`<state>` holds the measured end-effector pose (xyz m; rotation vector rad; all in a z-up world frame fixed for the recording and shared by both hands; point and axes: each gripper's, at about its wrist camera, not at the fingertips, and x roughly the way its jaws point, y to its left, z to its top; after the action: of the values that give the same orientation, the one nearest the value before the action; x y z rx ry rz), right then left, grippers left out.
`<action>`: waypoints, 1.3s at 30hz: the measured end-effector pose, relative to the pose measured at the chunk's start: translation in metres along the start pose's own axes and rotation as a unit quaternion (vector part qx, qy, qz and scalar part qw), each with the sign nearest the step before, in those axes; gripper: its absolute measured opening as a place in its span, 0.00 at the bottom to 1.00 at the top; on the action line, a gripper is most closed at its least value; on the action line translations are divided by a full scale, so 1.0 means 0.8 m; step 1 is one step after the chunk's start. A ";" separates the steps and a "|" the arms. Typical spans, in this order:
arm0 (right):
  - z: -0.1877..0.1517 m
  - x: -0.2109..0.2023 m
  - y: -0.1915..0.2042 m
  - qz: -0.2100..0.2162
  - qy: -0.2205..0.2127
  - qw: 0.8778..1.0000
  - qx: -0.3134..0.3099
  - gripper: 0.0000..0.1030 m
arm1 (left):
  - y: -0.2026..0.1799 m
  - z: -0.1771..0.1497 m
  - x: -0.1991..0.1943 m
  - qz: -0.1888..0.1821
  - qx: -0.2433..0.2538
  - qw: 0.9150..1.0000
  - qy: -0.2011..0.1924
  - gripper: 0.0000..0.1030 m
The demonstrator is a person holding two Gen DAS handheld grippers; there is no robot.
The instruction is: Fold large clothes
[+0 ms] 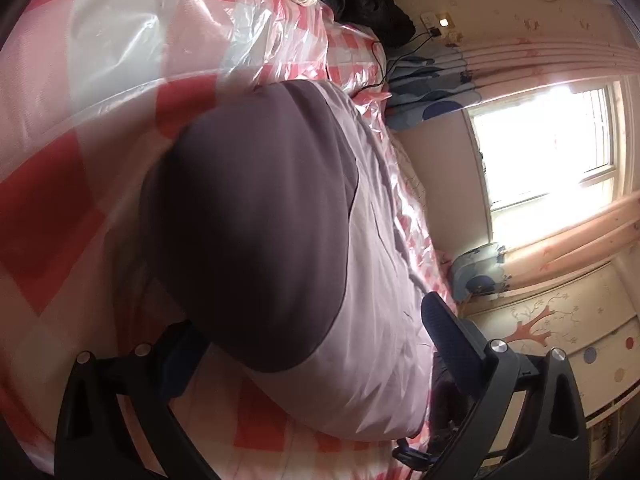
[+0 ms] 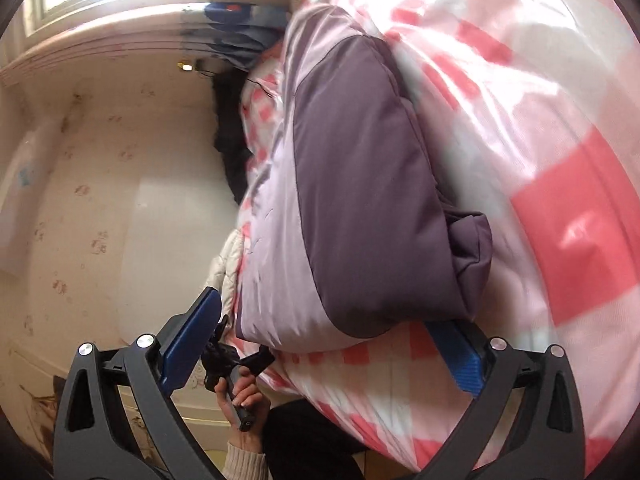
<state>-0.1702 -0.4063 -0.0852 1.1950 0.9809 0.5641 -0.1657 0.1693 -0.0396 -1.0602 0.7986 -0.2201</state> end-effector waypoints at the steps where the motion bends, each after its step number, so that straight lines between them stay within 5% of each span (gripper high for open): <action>1: 0.001 0.006 -0.002 -0.009 0.001 1.000 0.002 0.94 | 0.001 0.001 0.003 0.001 -0.002 1.000 0.001 0.93; 7: 0.015 0.010 -0.022 -0.046 -0.011 0.998 0.038 0.93 | 0.006 0.004 0.013 0.013 -0.009 1.000 0.003 0.93; 11: 0.013 0.009 -0.022 -0.017 -0.041 0.997 0.057 0.94 | 0.018 0.008 0.017 0.007 -0.041 0.999 0.009 0.93; 17: 0.025 0.020 -0.033 -0.034 -0.013 0.997 0.061 0.94 | 0.016 0.009 0.024 0.009 -0.046 0.999 0.017 0.93; 19: 0.024 0.018 -0.023 -0.043 -0.018 0.998 0.044 0.85 | 0.013 0.007 0.027 0.018 -0.034 0.999 0.020 0.92; 21: 0.020 0.017 -0.010 -0.062 -0.026 0.998 0.013 0.73 | 0.011 0.006 0.034 0.043 -0.018 0.998 0.029 0.76; 23: 0.016 0.012 0.000 -0.077 -0.035 0.996 -0.017 0.58 | 0.016 0.007 0.038 0.057 -0.013 0.997 0.039 0.51; 29: -0.003 0.004 0.057 -0.114 -0.049 0.985 -0.123 0.40 | -0.013 -0.001 0.025 0.055 0.050 0.997 0.024 0.30; 36: -0.088 -0.064 0.093 -0.086 -0.024 0.982 -0.166 0.42 | -0.039 -0.051 -0.053 0.002 0.098 0.994 0.046 0.29; 39: -0.110 -0.081 0.044 -0.116 0.016 0.988 -0.100 0.51 | -0.014 -0.063 -0.074 0.018 0.057 0.996 0.069 0.46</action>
<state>-0.2735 -0.4039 -0.0354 0.8825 1.0485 0.4856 -0.2393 0.1597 -0.0142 -0.9294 0.9194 -0.3070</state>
